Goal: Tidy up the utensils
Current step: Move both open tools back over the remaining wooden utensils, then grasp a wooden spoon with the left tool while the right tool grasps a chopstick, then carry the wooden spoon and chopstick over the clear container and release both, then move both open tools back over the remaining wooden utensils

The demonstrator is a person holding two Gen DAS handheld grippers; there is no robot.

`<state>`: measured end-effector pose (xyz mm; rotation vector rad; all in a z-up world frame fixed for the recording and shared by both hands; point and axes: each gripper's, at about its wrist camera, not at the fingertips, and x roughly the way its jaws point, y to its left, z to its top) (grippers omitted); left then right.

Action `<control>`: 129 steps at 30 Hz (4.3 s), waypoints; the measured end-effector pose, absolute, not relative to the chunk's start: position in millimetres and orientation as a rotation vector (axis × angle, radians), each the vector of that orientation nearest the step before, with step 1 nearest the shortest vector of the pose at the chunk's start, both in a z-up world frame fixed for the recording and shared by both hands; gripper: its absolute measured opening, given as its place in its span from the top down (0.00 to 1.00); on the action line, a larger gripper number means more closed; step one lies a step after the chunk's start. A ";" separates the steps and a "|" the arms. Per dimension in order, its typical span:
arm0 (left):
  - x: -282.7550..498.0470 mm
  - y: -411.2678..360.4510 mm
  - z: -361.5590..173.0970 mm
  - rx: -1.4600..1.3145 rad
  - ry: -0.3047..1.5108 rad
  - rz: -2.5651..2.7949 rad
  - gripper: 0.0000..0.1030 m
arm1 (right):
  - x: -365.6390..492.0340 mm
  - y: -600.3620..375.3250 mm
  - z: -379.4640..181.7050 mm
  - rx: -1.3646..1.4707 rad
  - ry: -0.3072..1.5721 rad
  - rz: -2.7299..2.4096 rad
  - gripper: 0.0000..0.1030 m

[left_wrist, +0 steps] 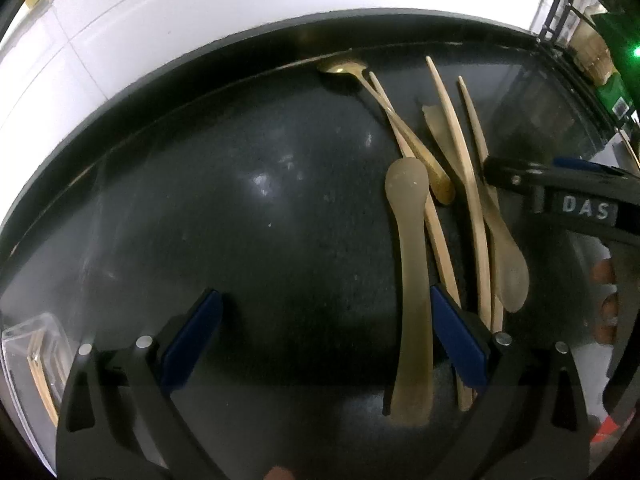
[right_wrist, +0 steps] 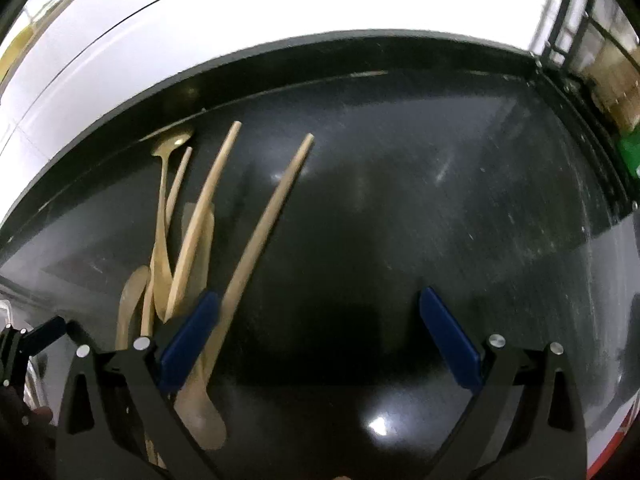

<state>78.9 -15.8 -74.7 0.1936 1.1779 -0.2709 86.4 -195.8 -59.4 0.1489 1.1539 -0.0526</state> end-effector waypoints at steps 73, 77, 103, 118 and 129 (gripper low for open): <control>-55.6 187.0 25.7 -0.238 1.038 0.045 0.92 | -28.2 -5.1 52.5 0.271 1.141 0.691 0.93; -63.4 211.6 17.5 -0.239 1.059 0.080 0.92 | -18.3 28.4 54.2 0.315 1.180 0.717 0.93; -65.0 261.3 -8.3 -0.237 1.117 0.050 0.92 | -29.5 93.8 42.8 0.330 1.253 0.702 0.93; -69.3 255.3 -3.1 -0.174 1.114 0.083 0.06 | -25.5 91.3 50.6 0.381 1.203 0.663 0.05; -75.6 243.9 12.5 -0.112 1.051 0.131 0.06 | -21.8 68.4 57.1 0.322 1.068 0.540 0.05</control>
